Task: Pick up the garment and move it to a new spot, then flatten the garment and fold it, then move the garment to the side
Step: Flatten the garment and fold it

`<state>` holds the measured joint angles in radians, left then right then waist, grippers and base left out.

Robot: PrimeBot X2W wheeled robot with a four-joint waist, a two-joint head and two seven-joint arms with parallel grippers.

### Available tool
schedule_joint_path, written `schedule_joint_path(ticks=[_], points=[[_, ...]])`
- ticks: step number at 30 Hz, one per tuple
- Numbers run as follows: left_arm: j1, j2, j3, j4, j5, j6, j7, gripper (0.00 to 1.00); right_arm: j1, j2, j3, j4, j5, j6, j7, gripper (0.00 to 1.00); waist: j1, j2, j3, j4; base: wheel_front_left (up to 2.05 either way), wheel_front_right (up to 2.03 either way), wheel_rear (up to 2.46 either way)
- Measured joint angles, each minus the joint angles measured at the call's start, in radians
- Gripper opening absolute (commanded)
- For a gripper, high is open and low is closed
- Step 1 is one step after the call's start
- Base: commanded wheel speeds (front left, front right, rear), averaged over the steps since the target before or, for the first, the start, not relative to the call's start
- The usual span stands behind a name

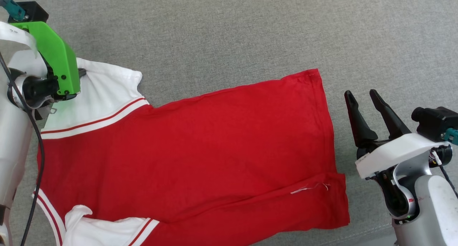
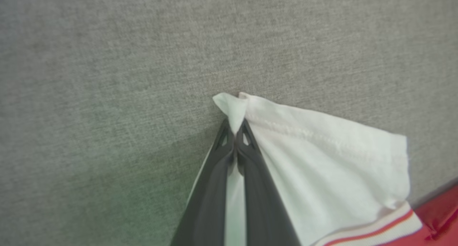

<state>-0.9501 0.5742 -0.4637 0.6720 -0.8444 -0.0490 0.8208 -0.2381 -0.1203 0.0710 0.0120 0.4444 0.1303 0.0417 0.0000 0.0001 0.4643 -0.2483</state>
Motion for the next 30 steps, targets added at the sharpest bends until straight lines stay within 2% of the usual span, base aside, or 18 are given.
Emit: schedule_joint_path(ticks=[5, 14, 18, 29, 30], points=[[0.006, -0.014, -0.011, -0.01, 0.009, -0.012, -0.068, 0.0, -0.051, -0.067, 0.007, 0.071, 0.072, 0.0, 0.122, 1.0, 0.0001, 0.0, -0.021, 0.02, 0.0, 0.0, 0.0], [0.007, -0.042, -0.046, -0.105, 0.058, -0.027, -0.147, 0.0, -0.215, -0.191, 0.093, 0.188, 0.164, 0.0, 0.412, 1.0, 0.0001, 0.0, -0.055, 0.098, 0.0, 0.0, 0.0], [0.006, -0.045, -0.054, -0.166, 0.068, -0.027, -0.16, 0.0, -0.288, -0.218, 0.139, 0.233, 0.171, 0.0, 0.509, 1.0, 0.0001, 0.0, -0.057, 0.14, 0.0, 0.0, 0.0], [0.034, -0.052, -0.062, -0.267, 0.064, -0.025, -0.178, 0.0, -0.409, -0.253, 0.253, 0.411, 0.196, 0.0, 0.648, 1.0, 0.0001, 0.0, -0.037, 0.212, 0.0, 0.0, 0.0], [0.043, -0.052, -0.063, -0.27, 0.063, -0.025, -0.18, 0.0, -0.421, -0.258, 0.266, 0.422, 0.2, 0.0, 0.669, 0.84, 0.0001, -0.0001, -0.037, 0.216, 0.0, 0.0, 0.0]])
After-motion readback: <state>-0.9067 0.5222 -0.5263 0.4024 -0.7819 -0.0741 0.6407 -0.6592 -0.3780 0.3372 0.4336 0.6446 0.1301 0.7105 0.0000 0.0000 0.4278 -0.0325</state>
